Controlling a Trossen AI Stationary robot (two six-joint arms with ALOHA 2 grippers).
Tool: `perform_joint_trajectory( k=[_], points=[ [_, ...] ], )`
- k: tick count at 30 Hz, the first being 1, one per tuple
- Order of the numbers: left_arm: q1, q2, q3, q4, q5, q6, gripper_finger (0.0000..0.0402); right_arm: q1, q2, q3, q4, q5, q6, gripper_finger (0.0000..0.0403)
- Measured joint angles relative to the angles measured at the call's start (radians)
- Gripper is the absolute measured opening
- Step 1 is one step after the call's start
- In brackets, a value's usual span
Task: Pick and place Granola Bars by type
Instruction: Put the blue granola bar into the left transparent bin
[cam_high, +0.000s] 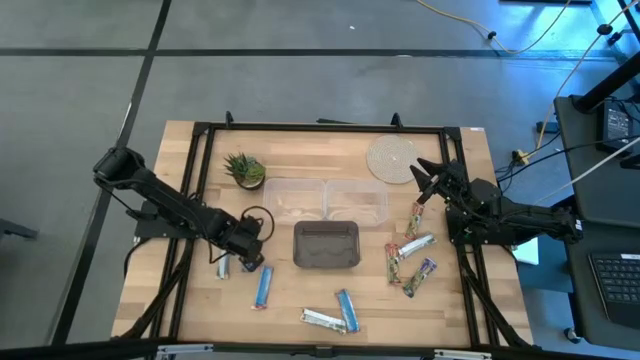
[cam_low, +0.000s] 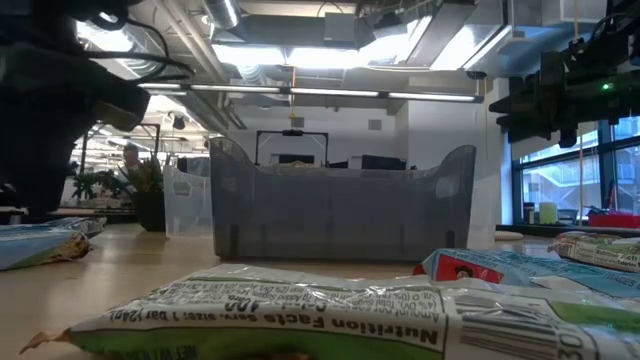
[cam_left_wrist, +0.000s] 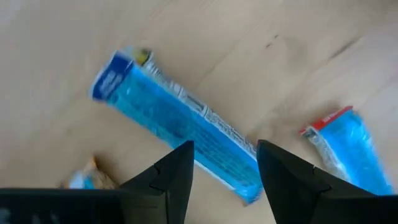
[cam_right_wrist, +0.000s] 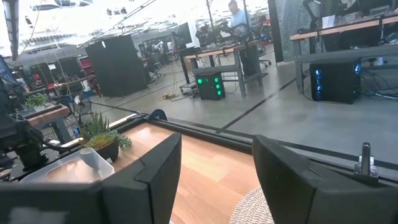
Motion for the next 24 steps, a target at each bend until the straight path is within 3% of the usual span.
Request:
perform_joint_trajectory(
  k=[8, 24],
  points=[
    [0.001, -0.001, 0.001, -0.010, 0.018, -0.295, 0.0168, 0.000, 0.000, 0.000, 0.000, 0.000, -0.014, 0.0200],
    [0.011, 0.130, 0.004, -0.024, 0.028, -0.413, 0.0168, 0.000, 0.000, 0.000, 0.000, 0.002, -0.031, 0.0200]
  ],
)
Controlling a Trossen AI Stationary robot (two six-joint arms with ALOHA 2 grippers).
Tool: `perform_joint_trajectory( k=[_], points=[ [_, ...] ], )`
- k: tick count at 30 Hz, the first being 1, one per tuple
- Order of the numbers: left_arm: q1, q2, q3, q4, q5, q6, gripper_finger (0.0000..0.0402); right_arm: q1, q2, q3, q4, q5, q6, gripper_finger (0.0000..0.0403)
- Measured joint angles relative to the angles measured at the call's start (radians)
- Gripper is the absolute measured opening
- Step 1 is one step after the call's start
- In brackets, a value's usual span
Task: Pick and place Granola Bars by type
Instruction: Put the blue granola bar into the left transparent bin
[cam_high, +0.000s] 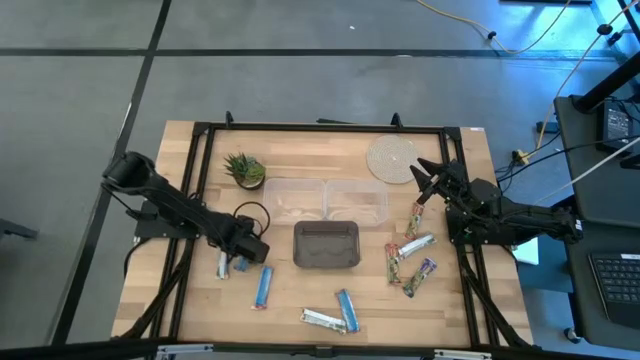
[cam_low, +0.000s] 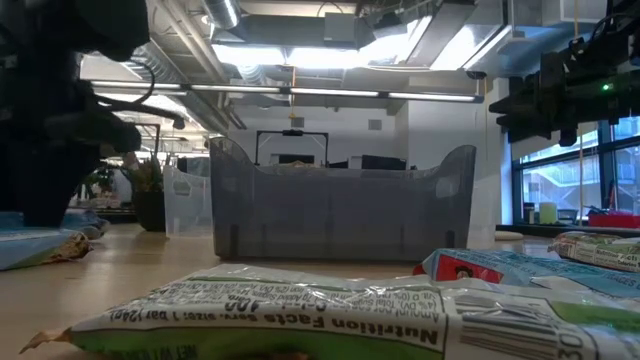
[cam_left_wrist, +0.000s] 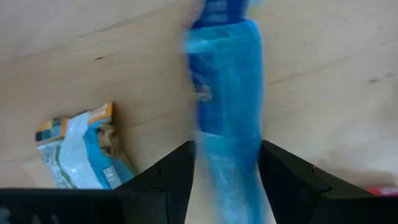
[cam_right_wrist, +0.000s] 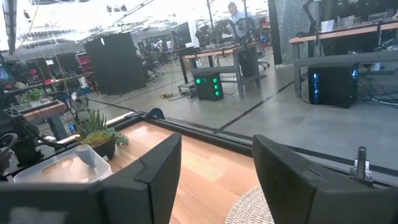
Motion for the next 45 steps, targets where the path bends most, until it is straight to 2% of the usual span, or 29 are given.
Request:
perform_joint_trajectory(
  k=[16, 32, 36, 41, 45],
  points=[
    [0.005, 0.034, 0.001, -0.010, 0.002, 0.009, 0.0167, 0.000, 0.000, 0.000, 0.000, 0.000, 0.000, 0.0200],
    [0.004, 0.027, 0.012, -0.034, -0.028, 0.054, 0.0076, 0.000, 0.000, 0.000, 0.000, 0.000, 0.000, 0.0200],
    [0.006, -0.022, 0.005, -0.065, -0.040, 0.063, 0.0070, 0.000, 0.000, 0.000, 0.000, 0.000, 0.000, 0.0200],
    [0.005, -0.159, 0.008, -0.105, -0.079, 0.046, 0.0069, 0.000, 0.000, 0.000, 0.000, 0.000, -0.001, 0.0200],
    [0.006, -0.293, 0.009, -0.089, -0.217, 0.042, 0.0067, 0.000, 0.000, 0.000, 0.000, 0.000, -0.001, 0.0200]
  ],
)
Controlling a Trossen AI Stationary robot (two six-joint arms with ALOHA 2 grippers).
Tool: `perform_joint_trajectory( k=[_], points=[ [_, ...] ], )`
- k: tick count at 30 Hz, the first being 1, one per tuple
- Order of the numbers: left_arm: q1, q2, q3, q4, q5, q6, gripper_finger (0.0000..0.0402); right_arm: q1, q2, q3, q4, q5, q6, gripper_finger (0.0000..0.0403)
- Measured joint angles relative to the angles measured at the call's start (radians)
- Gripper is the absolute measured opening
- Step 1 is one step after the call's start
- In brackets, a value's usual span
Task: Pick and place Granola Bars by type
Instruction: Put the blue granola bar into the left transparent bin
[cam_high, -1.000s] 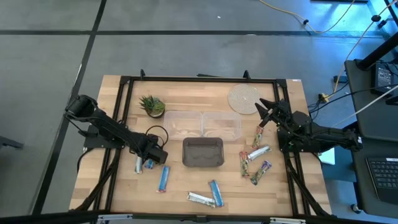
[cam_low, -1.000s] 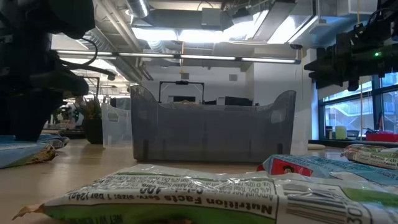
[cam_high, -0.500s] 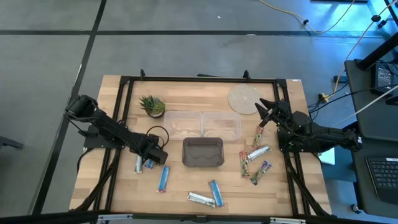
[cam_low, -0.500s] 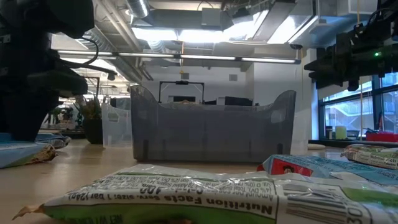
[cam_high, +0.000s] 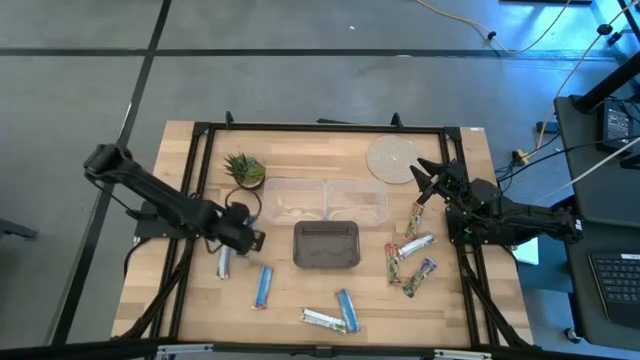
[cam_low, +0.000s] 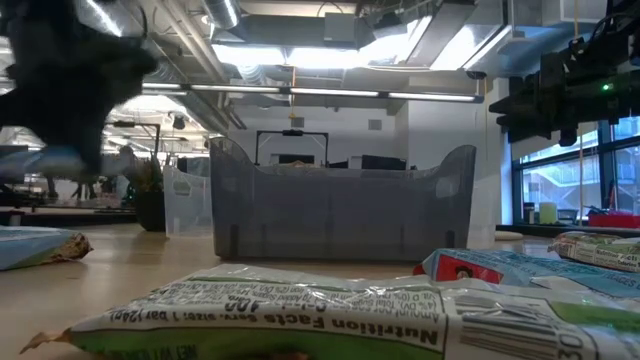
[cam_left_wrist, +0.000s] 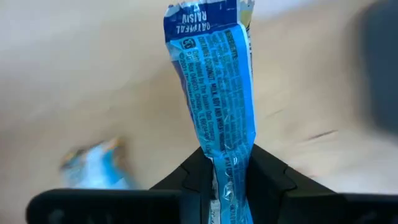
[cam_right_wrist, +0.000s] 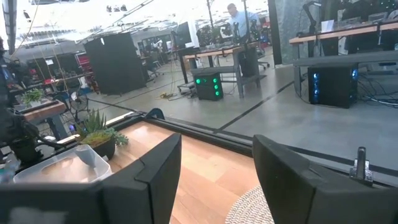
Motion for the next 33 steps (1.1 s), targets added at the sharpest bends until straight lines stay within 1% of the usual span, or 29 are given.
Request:
perform_joint_trajectory(
  k=[4, 6, 9, 11, 13, 16, 19, 22, 24, 26, 31, 33],
  points=[
    [0.010, -0.140, 0.000, 0.000, -0.183, 0.014, 0.0066, 0.000, 0.000, 0.000, 0.000, 0.000, 0.000, 0.0200],
    [0.022, -0.205, 0.000, 0.027, -0.266, 0.070, 0.0066, 0.000, 0.000, 0.000, 0.000, 0.000, 0.000, 0.0200],
    [0.063, -0.276, 0.000, 0.121, -0.343, 0.235, 0.0065, 0.000, 0.000, 0.000, 0.000, 0.000, 0.000, 0.0200],
    [0.113, -0.300, 0.001, 0.216, -0.357, 0.385, 0.0065, 0.000, 0.000, 0.000, 0.000, 0.005, 0.000, 0.0200],
    [0.173, -0.307, 0.001, 0.317, -0.331, 0.550, 0.0065, 0.000, 0.000, 0.000, 0.000, 0.013, 0.002, 0.0200],
    [0.283, -0.293, 0.002, 0.450, -0.217, 0.766, 0.0065, 0.000, 0.000, 0.000, 0.000, 0.014, 0.003, 0.0200],
    [0.393, -0.257, 0.002, 0.512, -0.077, 0.886, 0.0065, 0.000, 0.000, 0.000, 0.000, 0.014, 0.004, 0.0200],
    [0.484, -0.199, 0.004, 0.519, 0.055, 0.985, 0.0065, 0.000, 0.000, 0.000, 0.000, 0.015, 0.004, 0.0200],
    [0.525, -0.143, 0.032, 0.487, 0.113, 1.062, 0.0065, 0.000, 0.000, 0.000, 0.000, 0.016, 0.004, 0.0200],
    [0.548, -0.077, 0.091, 0.422, 0.147, 1.144, 0.0065, 0.000, 0.000, 0.000, 0.000, 0.016, 0.004, 0.0200],
    [0.575, 0.109, 0.286, 0.165, 0.166, 1.332, 0.0065, 0.000, 0.000, 0.000, 0.000, 0.016, 0.004, 0.0200],
    [0.583, 0.179, 0.348, 0.102, 0.165, 1.385, 0.0065, 0.000, 0.000, 0.000, 0.000, 0.016, 0.004, 0.0200]
  ],
)
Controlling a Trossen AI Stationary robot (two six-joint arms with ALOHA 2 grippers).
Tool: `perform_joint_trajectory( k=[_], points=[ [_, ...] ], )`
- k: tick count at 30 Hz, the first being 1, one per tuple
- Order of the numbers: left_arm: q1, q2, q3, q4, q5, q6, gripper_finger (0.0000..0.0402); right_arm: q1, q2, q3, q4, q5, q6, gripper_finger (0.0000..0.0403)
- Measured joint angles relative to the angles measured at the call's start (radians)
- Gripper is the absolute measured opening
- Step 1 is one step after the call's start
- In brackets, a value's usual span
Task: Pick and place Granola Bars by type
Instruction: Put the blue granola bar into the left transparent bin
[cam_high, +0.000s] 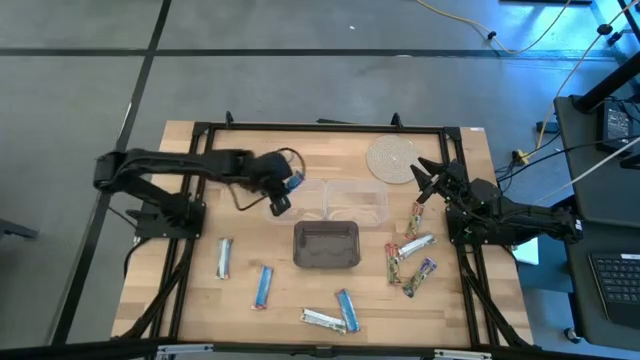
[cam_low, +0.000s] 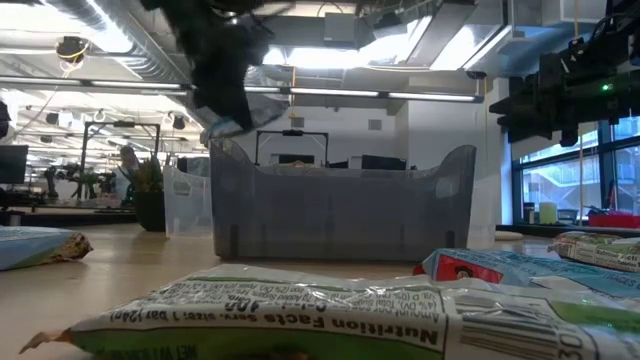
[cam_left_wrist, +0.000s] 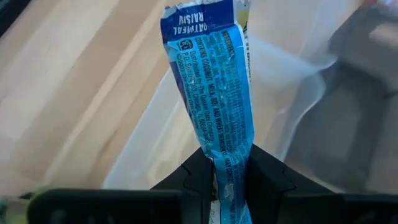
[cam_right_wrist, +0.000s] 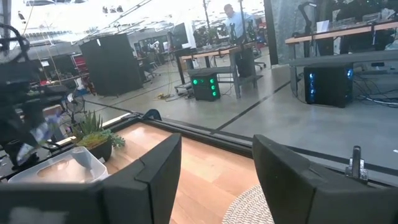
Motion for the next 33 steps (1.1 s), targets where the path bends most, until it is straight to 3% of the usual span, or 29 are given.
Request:
perform_joint_trajectory(
  k=[9, 16, 33],
  points=[
    [0.005, 0.226, 0.110, -0.044, 0.000, 0.163, 0.0065, 0.000, 0.000, 0.000, 0.000, 0.000, 0.000, 0.0200],
    [0.003, 0.329, 0.112, -0.048, 0.001, 0.163, 0.0065, 0.000, 0.000, 0.000, 0.000, 0.000, 0.000, 0.0200],
    [0.002, 0.344, 0.109, -0.042, 0.000, 0.153, 0.0077, 0.000, 0.000, 0.000, 0.000, 0.000, 0.000, 0.0200]
  ],
)
